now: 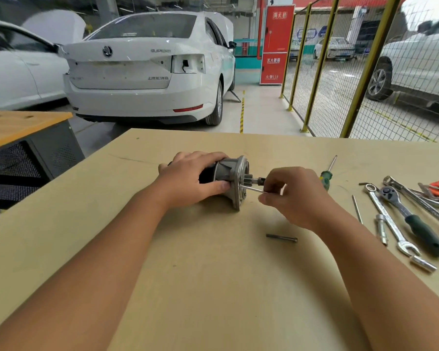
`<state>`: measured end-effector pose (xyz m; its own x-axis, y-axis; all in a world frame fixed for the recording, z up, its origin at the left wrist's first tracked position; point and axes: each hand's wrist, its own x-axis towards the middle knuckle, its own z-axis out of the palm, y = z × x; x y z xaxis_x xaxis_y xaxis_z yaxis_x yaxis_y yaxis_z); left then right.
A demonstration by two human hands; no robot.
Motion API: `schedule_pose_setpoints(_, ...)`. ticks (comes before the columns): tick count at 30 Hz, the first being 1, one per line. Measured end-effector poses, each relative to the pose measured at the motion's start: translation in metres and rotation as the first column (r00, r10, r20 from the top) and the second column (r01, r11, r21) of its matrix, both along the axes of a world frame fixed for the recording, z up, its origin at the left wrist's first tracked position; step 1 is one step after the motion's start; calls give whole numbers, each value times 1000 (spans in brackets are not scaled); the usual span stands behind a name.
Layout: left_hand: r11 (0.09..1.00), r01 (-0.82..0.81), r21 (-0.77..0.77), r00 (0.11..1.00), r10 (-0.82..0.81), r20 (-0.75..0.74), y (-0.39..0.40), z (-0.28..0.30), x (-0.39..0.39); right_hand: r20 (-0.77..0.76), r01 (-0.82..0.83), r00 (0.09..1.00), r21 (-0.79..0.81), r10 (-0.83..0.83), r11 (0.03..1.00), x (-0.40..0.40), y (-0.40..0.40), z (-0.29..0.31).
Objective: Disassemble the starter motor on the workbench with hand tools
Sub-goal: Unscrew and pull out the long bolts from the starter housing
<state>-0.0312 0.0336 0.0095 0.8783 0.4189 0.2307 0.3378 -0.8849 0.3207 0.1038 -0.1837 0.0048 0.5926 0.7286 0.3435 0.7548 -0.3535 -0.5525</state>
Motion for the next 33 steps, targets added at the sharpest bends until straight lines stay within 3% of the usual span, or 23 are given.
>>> schedule_pose_setpoints(5,1000,-3,2,1000,3,-1,-1,-1,0,-61,-18,998,-61,15,998,4,-4,8)
schedule_pose_setpoints(13,1000,1,-21,1000,-1,-1,2,0,0,262,142,959,-115,-108,983,-7,-2,13)
schedule_pose_setpoints(17,1000,2,-22,1000,-2,4,1,0,-1,138,35,990,0,-35,999,-6,-2,13)
schedule_pose_setpoints(20,1000,4,-28,1000,-3,5,2,0,-1,58,8,998,-5,-8,1000,-5,-1,12)
schedule_pose_setpoints(24,999,8,-38,1000,-8,1,2,0,-1,128,-2,992,-119,17,993,-2,1,12)
schedule_pose_setpoints(33,999,1,-43,1000,-1,3,0,2,-2,180,-19,984,26,14,999,-4,-5,15)
